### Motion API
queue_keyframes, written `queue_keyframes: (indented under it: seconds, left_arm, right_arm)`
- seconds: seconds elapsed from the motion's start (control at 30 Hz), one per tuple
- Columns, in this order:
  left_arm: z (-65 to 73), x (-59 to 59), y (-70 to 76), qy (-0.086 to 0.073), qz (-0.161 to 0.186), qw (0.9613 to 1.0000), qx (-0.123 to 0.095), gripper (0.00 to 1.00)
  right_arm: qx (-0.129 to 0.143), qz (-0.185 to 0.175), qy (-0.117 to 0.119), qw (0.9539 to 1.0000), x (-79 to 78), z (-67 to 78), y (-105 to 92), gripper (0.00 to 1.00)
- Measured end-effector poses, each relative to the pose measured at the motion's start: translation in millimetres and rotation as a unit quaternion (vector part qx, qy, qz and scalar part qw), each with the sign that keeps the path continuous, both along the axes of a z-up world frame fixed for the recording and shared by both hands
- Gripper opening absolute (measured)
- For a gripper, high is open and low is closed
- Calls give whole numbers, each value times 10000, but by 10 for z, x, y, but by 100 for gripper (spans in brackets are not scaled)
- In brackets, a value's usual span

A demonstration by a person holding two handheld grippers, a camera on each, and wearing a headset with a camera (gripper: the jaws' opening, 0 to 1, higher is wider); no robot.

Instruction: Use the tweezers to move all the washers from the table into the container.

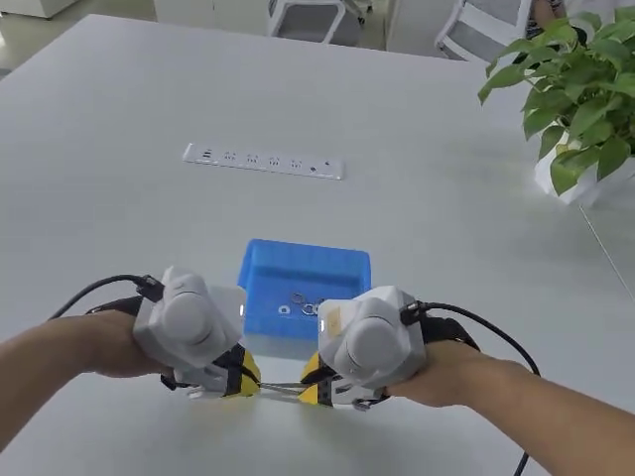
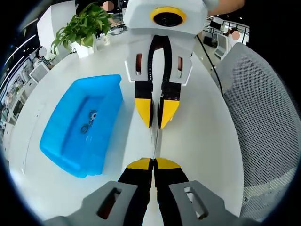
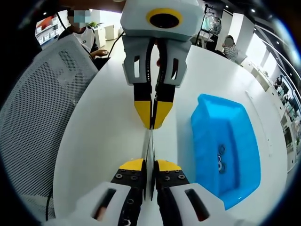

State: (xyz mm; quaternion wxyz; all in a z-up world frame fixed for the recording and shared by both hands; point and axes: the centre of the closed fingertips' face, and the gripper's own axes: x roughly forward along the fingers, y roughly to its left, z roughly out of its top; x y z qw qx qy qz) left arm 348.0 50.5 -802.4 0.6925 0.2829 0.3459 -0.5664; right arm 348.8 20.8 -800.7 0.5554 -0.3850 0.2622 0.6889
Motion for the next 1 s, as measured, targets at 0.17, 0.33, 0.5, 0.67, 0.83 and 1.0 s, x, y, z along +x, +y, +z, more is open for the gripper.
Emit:
queue_keyframes:
  seconds: [0.17,0.33,0.5,0.67,0.83,1.0]
  left_arm:
    - [-38,-4,16,34,10,10000,54,5]
    - [-35,8,22,91,79,9999,33,5]
    - [-31,0,42,151,140,9998,5,6]
    - [-25,-4,44,155,162,9997,6,6]
    - [-16,-15,49,177,186,9997,6,9]
    - [22,-34,75,254,298,9992,-40,14]
  right_arm:
    - [32,-30,9,10000,9,8,-23,9]
    - [-51,13,-19,10000,14,-5,-52,12]
    - [-74,2,12,10000,-4,-38,-84,13]
    - [-73,-30,11,10000,-2,-44,-96,14]
    - [-63,-41,25,10000,-5,-37,-105,15]
    - [-7,-71,-58,10000,12,23,-115,22]
